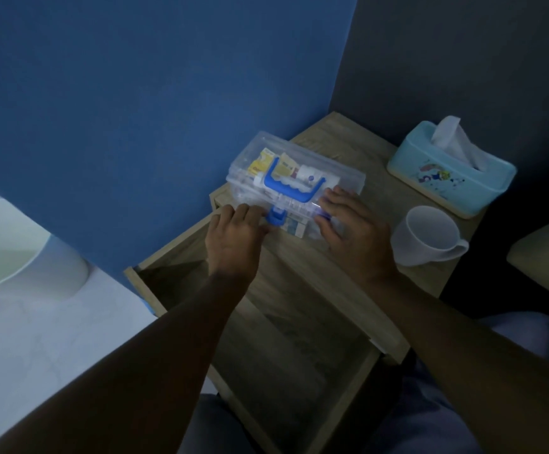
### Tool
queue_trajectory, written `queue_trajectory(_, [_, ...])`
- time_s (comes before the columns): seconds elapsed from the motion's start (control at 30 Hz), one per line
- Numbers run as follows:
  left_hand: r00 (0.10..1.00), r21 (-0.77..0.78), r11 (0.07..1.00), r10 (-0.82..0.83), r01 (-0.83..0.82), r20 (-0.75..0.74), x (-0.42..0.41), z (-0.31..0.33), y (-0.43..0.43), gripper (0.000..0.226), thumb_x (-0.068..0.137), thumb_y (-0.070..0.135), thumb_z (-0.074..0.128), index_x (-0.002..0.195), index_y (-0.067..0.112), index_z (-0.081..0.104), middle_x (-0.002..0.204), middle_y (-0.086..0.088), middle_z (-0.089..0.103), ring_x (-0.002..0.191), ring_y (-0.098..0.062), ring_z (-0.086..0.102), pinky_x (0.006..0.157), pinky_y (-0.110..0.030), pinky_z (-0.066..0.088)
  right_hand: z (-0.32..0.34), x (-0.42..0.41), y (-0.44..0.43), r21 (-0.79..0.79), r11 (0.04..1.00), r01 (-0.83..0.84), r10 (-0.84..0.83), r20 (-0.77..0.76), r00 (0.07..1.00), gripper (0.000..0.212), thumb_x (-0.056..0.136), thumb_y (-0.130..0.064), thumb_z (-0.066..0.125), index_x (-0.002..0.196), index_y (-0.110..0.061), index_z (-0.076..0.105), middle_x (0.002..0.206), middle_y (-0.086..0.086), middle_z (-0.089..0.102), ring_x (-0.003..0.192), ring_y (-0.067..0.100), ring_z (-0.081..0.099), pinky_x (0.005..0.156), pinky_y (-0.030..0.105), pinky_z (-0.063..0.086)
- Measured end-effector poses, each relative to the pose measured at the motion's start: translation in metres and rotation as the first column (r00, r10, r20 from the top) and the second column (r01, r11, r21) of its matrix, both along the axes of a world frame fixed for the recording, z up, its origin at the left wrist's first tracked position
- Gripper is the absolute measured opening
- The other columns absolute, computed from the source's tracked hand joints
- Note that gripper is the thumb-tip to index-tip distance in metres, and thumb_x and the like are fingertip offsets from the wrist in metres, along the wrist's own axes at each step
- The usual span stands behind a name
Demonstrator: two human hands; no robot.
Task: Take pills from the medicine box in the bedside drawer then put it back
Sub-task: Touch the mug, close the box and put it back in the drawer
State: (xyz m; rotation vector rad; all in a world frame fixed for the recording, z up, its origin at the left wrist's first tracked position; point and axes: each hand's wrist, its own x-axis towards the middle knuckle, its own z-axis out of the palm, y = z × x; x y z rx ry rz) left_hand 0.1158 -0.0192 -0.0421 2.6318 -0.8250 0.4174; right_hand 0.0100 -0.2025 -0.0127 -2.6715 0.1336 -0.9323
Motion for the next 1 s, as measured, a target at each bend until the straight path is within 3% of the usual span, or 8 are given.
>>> queue_trajectory(0.13, [0.998,-0.163,0.987,-0.019,0.009,-0.061,0.001,0.011,-0.003,0.038,0.096,0.051,0.043,0.108,0.022,0.064,0.1,0.0,0.07,0.087,-0.016,0.056,0.068,-0.031,0.041,0.0,-0.001,0.002,0.019,1.0,0.012,-0.012,0.002,1.0,0.028,0.093,-0.014,0.072,0.118,0.0,0.072,0.124,0.014,0.072,0.124,0.021,0.065,0.114,0.032,0.046])
queue_trajectory(0.27, [0.94,-0.309,0.947,-0.02,-0.092,-0.34,0.004,0.021,-0.017,0.031,0.092,0.05,0.053,0.104,0.024,0.064,0.099,0.003,0.065,0.087,-0.01,0.058,0.067,-0.027,0.047,0.002,-0.001,0.003,0.022,1.0,0.014,-0.014,-0.019,1.0,0.028,0.093,-0.015,0.071,0.118,-0.001,0.072,0.124,0.014,0.072,0.124,0.022,0.065,0.111,0.039,0.049])
queue_trajectory(0.4, [0.856,-0.547,0.805,-0.099,-0.231,-0.508,-0.005,0.019,-0.022,0.021,0.09,0.037,0.065,0.099,0.019,0.065,0.091,0.009,0.067,0.076,0.007,0.062,0.059,-0.008,0.048,0.004,0.0,0.003,0.045,0.999,0.018,-0.015,-0.058,0.998,0.029,0.095,-0.016,0.069,0.12,-0.001,0.072,0.127,0.013,0.071,0.128,0.021,0.062,0.114,0.036,0.046])
queue_trajectory(0.47, [0.801,-0.6,0.713,-0.091,-0.362,-0.591,-0.011,0.016,-0.027,0.024,0.087,0.04,0.068,0.096,0.018,0.065,0.087,0.008,0.069,0.077,0.007,0.064,0.057,-0.007,0.048,0.004,0.0,0.002,0.051,0.999,0.018,-0.015,-0.065,0.998,0.03,0.096,-0.017,0.069,0.121,-0.002,0.071,0.128,0.013,0.071,0.129,0.02,0.061,0.116,0.032,0.043])
queue_trajectory(0.57, [0.679,-0.613,0.546,-0.104,-0.572,-0.727,-0.019,0.01,-0.039,0.03,0.082,0.044,0.072,0.096,0.017,0.069,0.086,0.004,0.074,0.079,-0.004,0.071,0.066,-0.021,0.058,0.002,0.0,0.003,0.044,0.999,0.013,-0.011,-0.057,0.998,0.03,0.095,-0.016,0.069,0.121,-0.001,0.071,0.127,0.014,0.071,0.128,0.021,0.062,0.115,0.031,0.043])
queue_trajectory(0.67, [0.648,-0.646,0.425,-0.164,-0.634,-0.744,-0.025,0.008,-0.047,0.015,0.082,0.037,0.074,0.086,0.023,0.073,0.079,0.006,0.076,0.076,-0.001,0.072,0.069,-0.024,0.061,-0.001,0.001,0.002,0.036,0.999,0.012,-0.011,-0.04,0.999,0.03,0.095,-0.016,0.07,0.12,0.0,0.071,0.127,0.014,0.071,0.127,0.022,0.063,0.114,0.032,0.044])
queue_trajectory(0.83, [0.615,-0.653,0.36,-0.229,-0.667,-0.754,-0.03,0.015,-0.046,0.004,0.085,0.029,0.072,0.083,0.026,0.074,0.079,0.005,0.076,0.08,-0.004,0.073,0.071,-0.024,0.06,0.002,0.0,-0.001,0.022,1.0,-0.006,0.007,-0.044,0.999,0.03,0.095,-0.016,0.07,0.12,-0.002,0.071,0.128,0.013,0.071,0.128,0.02,0.062,0.116,0.032,0.043])
queue_trajectory(1.0, [0.326,-0.468,0.219,-0.473,-0.856,-0.819,-0.033,0.027,-0.046,0.014,0.097,0.021,0.056,0.093,0.019,0.069,0.094,-0.003,0.075,0.092,-0.015,0.072,0.081,-0.031,0.059,0.004,-0.002,0.002,0.049,0.999,-0.014,0.017,-0.062,0.998,0.03,0.094,-0.016,0.071,0.12,-0.003,0.071,0.128,0.012,0.071,0.129,0.019,0.061,0.115,0.029,0.043])
